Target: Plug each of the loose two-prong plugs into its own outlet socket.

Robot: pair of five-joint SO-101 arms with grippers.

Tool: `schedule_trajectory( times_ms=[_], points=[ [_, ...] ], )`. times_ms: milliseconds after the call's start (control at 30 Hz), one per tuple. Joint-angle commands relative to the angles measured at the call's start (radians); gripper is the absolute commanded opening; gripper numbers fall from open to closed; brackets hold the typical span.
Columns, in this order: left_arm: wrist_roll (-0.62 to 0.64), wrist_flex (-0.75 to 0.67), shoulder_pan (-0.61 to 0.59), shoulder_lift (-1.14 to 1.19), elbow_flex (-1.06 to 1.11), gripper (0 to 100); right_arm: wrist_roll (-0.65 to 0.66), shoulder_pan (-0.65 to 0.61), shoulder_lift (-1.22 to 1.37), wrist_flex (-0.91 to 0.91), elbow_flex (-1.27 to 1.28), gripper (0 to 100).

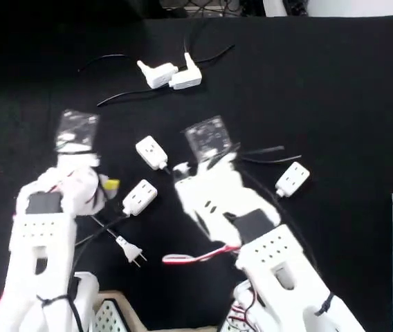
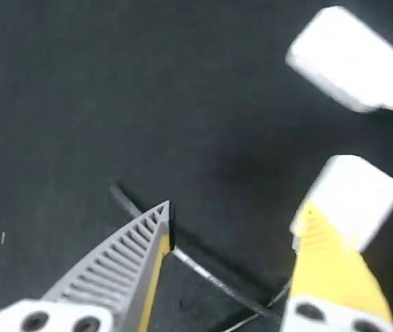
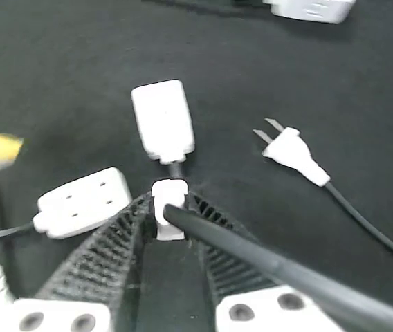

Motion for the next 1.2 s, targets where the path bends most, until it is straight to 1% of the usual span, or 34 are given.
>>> schedule_trajectory(
  times_ms=[0,100,200,367,500,600,867,967,1167],
  points=[
    [0.114,-0.095,-0.091,-0.109,0.131,28,0.038,-0.071,0.008,0.009,-0.054,1.5],
    [0.129,-0.117,-0.143,-0.167,0.177,28,0.04,-0.106,0.079,0.009,-0.107,1.5],
    [0.13,-0.12,-0.193,-0.204,0.197,28,0.081,-0.149,0.189,0.002,-0.154,1.5],
    [0.143,-0.121,-0.197,-0.241,0.232,27,0.089,-0.161,0.374,-0.014,-0.271,1.5],
    [0.143,-0.121,-0.197,-0.249,0.234,27,0.089,-0.163,0.469,-0.014,-0.331,1.4],
    [0.143,-0.121,-0.197,-0.249,0.234,27,0.089,-0.164,0.507,-0.02,-0.346,1.4],
    [0.143,-0.121,-0.197,-0.247,0.236,27,0.091,-0.196,0.621,-0.135,-0.341,1.4],
    [0.143,-0.121,-0.197,-0.247,0.236,27,0.126,-0.193,0.641,-0.147,-0.34,1.3],
    [0.143,-0.121,-0.196,-0.244,0.236,27,0.13,-0.183,0.642,-0.143,-0.34,1.3]
  ],
)
